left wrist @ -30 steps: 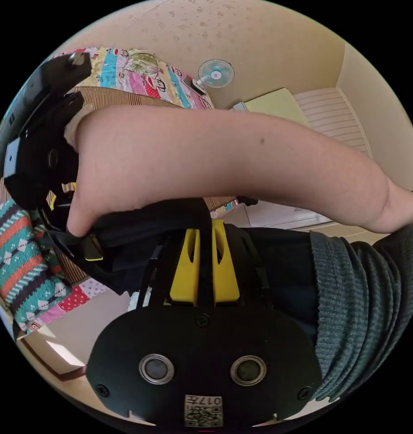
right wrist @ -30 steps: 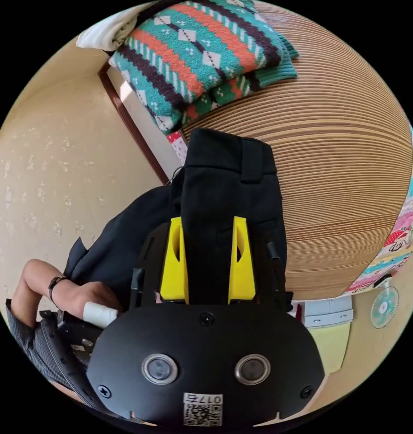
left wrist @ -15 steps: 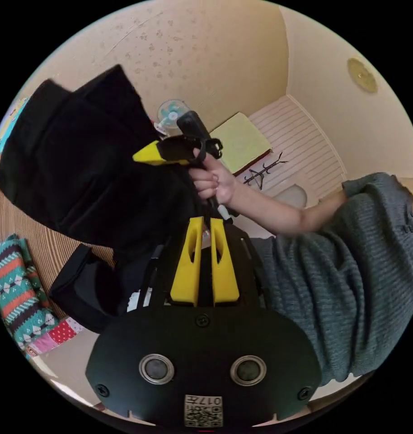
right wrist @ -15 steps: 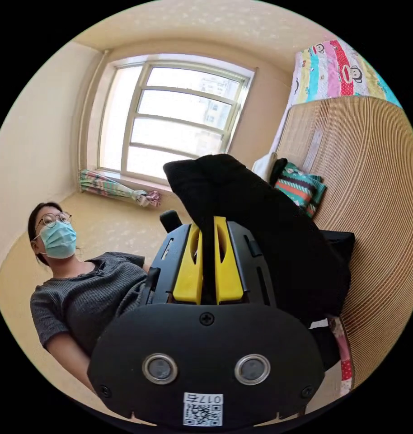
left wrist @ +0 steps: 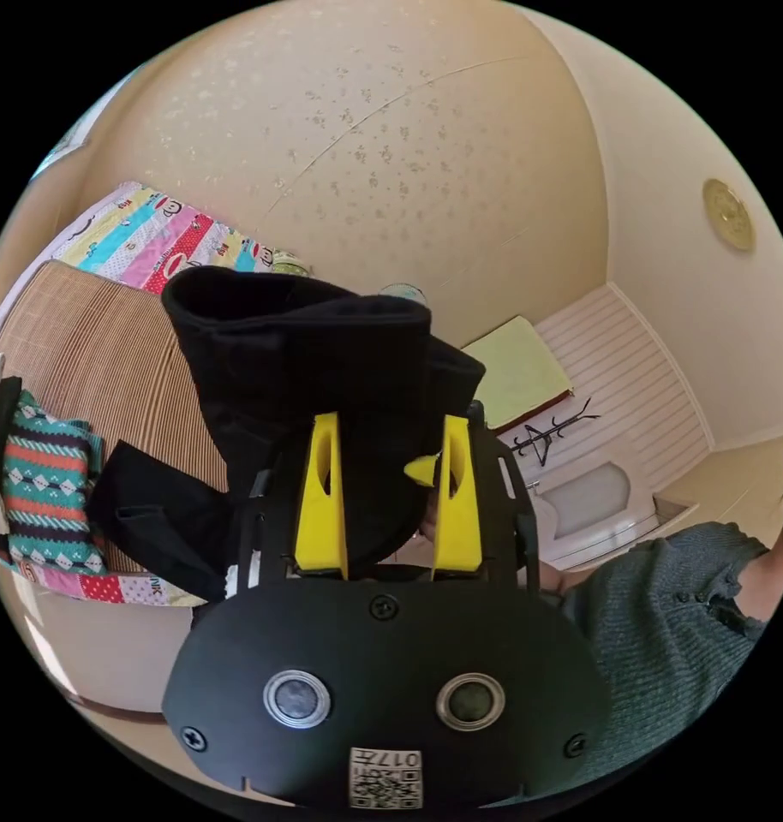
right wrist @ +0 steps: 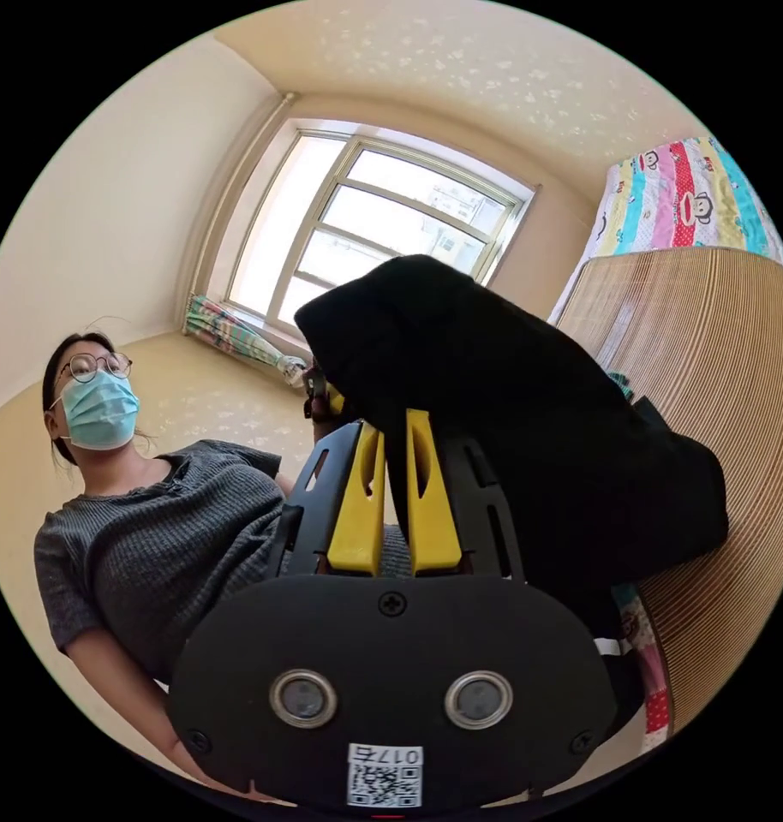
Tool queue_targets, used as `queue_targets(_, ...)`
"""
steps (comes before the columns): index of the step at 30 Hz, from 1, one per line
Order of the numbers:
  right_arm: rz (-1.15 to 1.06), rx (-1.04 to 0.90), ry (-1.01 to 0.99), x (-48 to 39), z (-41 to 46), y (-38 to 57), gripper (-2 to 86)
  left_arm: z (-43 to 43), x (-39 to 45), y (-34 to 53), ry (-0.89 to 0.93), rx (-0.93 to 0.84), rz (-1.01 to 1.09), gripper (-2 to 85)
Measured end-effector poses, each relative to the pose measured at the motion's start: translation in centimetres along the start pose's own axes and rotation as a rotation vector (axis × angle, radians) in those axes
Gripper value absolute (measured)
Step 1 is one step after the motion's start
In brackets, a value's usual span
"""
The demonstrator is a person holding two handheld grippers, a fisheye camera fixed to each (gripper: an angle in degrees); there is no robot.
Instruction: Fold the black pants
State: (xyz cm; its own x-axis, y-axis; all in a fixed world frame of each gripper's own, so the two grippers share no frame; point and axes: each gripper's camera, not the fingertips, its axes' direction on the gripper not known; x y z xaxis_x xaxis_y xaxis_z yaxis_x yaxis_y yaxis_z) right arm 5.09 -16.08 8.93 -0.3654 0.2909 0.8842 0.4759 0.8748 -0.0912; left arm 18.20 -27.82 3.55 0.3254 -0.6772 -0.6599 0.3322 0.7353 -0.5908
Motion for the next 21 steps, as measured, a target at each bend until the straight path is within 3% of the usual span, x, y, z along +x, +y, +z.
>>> queue_targets(4, -0.073, -0.054, -0.003, -2.4, 0.9, 0.7, 4.7, 2.8, -0.7, 2.9, 0.138, -0.020, -0.039, 14.4)
queue_targets(11, -0.194, -0.125, 0.144, -8.1, 1.6, 1.4, 3.8, 6.0, 3.4, 3.4, 0.112, -0.144, 0.183, 4.9)
queue_targets(17, -0.156, 0.140, 0.051, -9.8, -3.5, 3.5, 3.4, 4.1, 6.0, 4.7, 0.018, -0.094, 0.313, 1.2)
queue_targets(21, -0.163, 0.387, 0.014, -12.4, -9.1, 6.1, 3.1, -1.2, 2.5, 4.5, 0.230, 0.061, 0.221, 0.4)
